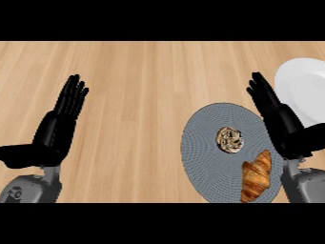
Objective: Pick the cupcake from the placemat and place it in the plate
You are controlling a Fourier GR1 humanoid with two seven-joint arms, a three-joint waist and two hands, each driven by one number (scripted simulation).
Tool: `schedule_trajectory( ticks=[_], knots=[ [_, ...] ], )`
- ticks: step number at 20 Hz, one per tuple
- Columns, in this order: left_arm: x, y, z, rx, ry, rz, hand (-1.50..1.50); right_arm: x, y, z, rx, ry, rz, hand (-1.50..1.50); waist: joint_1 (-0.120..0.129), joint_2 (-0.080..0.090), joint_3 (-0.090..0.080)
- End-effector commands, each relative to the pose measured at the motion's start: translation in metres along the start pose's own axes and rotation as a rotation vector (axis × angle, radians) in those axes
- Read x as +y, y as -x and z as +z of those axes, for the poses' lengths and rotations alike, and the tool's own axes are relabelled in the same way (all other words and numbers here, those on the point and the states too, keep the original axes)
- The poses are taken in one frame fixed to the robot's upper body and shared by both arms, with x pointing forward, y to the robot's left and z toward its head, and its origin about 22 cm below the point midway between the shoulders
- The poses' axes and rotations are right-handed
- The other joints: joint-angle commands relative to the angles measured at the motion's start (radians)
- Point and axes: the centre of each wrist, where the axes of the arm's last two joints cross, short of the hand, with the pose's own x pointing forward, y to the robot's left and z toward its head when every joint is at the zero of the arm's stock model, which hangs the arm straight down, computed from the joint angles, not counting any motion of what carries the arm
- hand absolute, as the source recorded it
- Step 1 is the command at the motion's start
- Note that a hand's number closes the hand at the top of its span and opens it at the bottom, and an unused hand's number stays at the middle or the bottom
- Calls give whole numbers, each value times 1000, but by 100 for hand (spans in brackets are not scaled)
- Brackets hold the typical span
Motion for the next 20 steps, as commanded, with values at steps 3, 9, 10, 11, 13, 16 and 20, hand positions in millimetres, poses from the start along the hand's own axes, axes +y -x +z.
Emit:
schedule_trajectory(
  ticks=[3, 9, 10, 11, 13, 16, 20],
  knots=[
    [0, 47, 16, 303, -64, 11, 0, -64, -46, -29, -146, 12, 32, 150, 20, -22, 21],
    [10, 79, 53, 580, -87, 30, 0, -136, -50, -17, -180, 375, 405, 150, 21, -16, 22],
    [-6, 73, 49, 582, -53, 38, 0, -130, -32, -26, -192, 400, 354, -150, 40, -19, 23],
    [14, 75, 52, 588, -78, 39, 0, -146, -19, -10, -230, 417, 298, -150, 29, -22, 23],
    [-2, 79, 50, 596, -79, 39, 0, -141, 4, -3, -280, 397, 219, -150, 23, -26, 22],
    [-8, 80, 50, 622, -78, 28, 0, -144, 0, -5, -319, 307, 222, -150, 24, -30, 20],
    [-3, 86, 50, 606, -81, 39, 0, -161, 0, 14, -249, 197, 326, -150, 18, -31, 20]
  ],
)
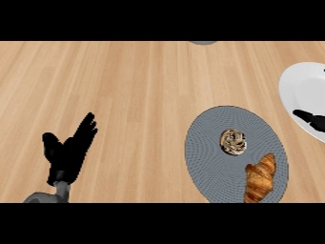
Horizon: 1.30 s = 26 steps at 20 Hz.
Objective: Pick the cupcake from the placemat and place it in the plate
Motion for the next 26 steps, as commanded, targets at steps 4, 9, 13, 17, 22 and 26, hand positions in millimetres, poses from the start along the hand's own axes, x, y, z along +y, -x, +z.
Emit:
schedule_trajectory(
  ticks=[4, 9, 13, 17, 22, 26],
  knots=[
    [5, 5, 8, 55, -17, -22, 0, -24, -29, -9, 118, -313, 259, -150, -1, 1, -8],
    [5, 7, 6, 68, -20, 6, 0, -25, -63, -16, 180, -528, 415, -150, -11, -1, -8],
    [4, 0, 10, 74, -16, 9, 0, 10, -78, -9, 232, -572, 507, -150, -8, -1, -7],
    [0, -2, 19, 77, -1, 4, 0, 63, -75, 9, 261, -598, 524, -150, 1, 1, -7],
    [11, -3, 12, 67, -6, -9, 0, 90, -74, 8, 272, -578, 587, -150, 2, 3, -6],
    [-8, -11, 10, 62, -17, -4, 0, 103, -58, 11, 350, -642, 605, -150, 4, 3, -6]
  ],
)
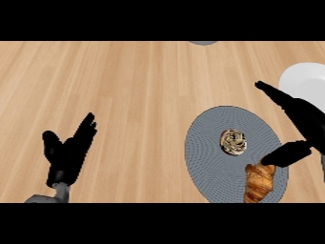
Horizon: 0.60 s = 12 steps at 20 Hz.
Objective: Pick the cupcake from the placemat and place it in the plate
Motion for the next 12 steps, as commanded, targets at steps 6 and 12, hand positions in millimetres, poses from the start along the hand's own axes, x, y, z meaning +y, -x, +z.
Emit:
schedule_trajectory(
  ticks=[6, 12],
  knots=[
    [1, 7, -6, 37, -1, 3, 0, 49, -5, -10, 29, -95, -27, -150, -2, 4, -3],
    [-3, 14, -12, 43, 7, 6, 0, 62, -20, -4, 36, -91, 13, -150, -6, 3, -3]
  ],
)
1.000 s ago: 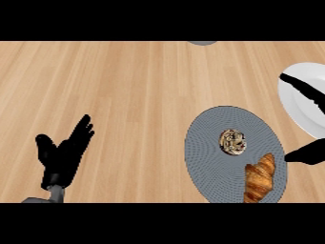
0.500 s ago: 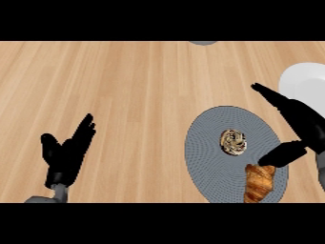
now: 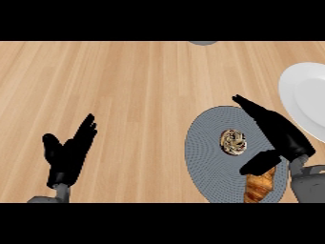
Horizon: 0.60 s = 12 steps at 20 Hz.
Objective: Pick the cupcake from the placemat and place it in the plate
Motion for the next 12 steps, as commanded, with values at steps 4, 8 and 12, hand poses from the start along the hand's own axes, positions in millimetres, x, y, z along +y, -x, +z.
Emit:
schedule_trajectory(
  ticks=[4, 8, 12],
  knots=[
    [-8, -5, 1, 56, 3, 6, 0, 17, -9, -9, 73, 19, 97, -150, 0, 5, -5],
    [-19, 23, 1, 55, -11, 7, 0, 19, 5, -10, 96, 18, 107, -150, -1, 5, -5],
    [4, 17, 2, 46, -15, 4, 0, 33, -20, -18, 96, -3, 120, -150, 0, 5, -5]
  ],
)
